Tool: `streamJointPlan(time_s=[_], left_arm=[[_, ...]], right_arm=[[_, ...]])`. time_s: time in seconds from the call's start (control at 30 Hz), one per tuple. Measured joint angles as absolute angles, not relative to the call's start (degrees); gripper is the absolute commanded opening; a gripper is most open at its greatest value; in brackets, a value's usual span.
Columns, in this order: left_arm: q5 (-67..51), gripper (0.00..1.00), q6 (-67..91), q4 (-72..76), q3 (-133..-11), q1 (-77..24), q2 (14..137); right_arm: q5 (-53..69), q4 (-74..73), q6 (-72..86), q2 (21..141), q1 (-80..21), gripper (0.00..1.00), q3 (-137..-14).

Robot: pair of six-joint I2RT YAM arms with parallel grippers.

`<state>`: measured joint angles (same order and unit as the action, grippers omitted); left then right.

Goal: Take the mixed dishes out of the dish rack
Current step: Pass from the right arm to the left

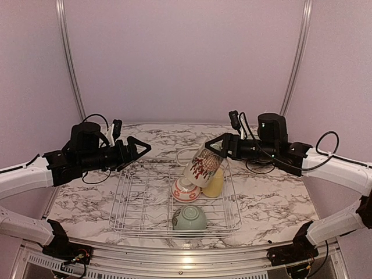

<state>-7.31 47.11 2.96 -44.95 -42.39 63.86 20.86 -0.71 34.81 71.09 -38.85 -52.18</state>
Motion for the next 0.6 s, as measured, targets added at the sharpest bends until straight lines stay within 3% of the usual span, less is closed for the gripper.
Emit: streamJointPlan(time_s=[0.33,0.6], left_arm=[[-12.84,0.95,53.23,20.05,-40.01,-44.69,65.39],[-15.9,0.92,57.21,30.79,-41.06,-48.69,73.82]], right_arm=[[19.79,12.53,45.87,72.12,-38.59,0.0,-49.43],[19.4,23.53,53.56,73.25,-38.59,0.0,-47.4]])
